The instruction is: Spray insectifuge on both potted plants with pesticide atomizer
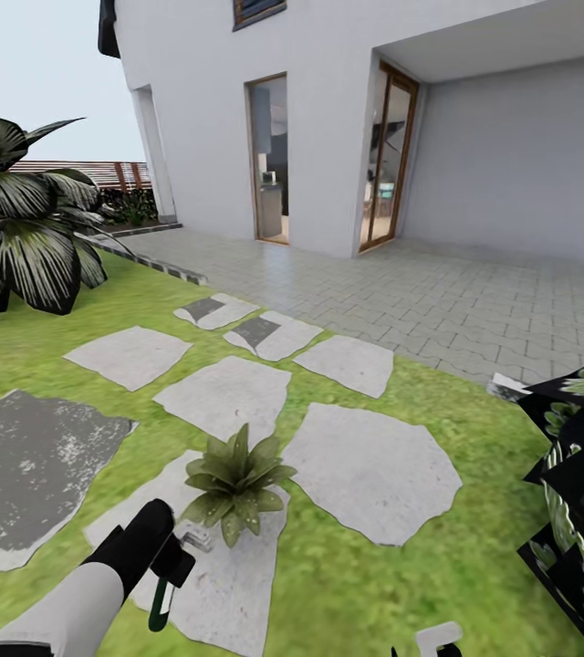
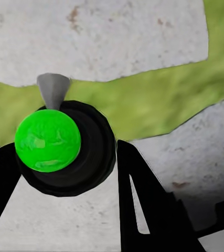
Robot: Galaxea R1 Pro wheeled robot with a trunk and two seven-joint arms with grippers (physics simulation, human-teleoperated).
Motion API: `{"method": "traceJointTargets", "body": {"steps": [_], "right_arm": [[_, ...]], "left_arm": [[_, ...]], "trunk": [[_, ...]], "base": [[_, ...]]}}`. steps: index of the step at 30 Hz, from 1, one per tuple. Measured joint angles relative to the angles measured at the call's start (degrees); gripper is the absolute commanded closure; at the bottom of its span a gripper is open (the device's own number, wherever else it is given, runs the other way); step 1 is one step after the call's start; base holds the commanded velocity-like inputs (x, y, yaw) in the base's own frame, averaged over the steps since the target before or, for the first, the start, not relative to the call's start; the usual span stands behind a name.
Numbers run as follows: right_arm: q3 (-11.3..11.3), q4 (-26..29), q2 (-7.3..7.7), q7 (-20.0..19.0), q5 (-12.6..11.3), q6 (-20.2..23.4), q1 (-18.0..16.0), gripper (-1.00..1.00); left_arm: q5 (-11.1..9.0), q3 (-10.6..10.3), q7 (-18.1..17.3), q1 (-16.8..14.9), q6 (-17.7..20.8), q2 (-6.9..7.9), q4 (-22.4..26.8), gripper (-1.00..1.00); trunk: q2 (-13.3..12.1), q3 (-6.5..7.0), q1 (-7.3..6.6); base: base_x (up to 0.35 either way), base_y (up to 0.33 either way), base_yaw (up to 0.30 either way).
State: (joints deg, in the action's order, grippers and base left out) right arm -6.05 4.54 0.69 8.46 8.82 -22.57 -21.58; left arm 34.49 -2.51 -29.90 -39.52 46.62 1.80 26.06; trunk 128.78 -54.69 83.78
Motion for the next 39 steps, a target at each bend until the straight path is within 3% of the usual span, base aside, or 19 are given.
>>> {"method": "traceJointTargets", "body": {"steps": [5,19,27,39], "right_arm": [[0.00,0.01,0.00,0.00,0.00,0.02,0.01,-1.00],[0.08,0.01,0.01,0.03,-0.02,-0.07,0.00,-1.00],[0.06,-0.09,0.08,0.00,-0.01,0.01,0.00,-1.00],[0.07,0.02,0.01,0.00,-0.07,0.03,0.02,-1.00]], "left_arm": [[-0.03,1.35,0.00,-0.01,-0.10,0.05,0.08,1.00],[0.33,1.45,0.09,0.05,-0.18,-0.05,-0.33,1.00],[0.50,1.44,0.10,0.81,-0.21,0.02,-0.25,1.00],[0.10,1.47,0.08,0.83,-0.21,0.01,0.31,1.00]], "trunk": [[0.00,0.00,-0.01],[0.00,0.00,0.00],[0.00,0.00,0.03],[0.00,0.00,0.00]], "base": [[0.055,0.280,0.000],[0.069,0.109,-0.186],[-0.173,0.045,-0.016],[-0.080,0.303,-0.105]]}}
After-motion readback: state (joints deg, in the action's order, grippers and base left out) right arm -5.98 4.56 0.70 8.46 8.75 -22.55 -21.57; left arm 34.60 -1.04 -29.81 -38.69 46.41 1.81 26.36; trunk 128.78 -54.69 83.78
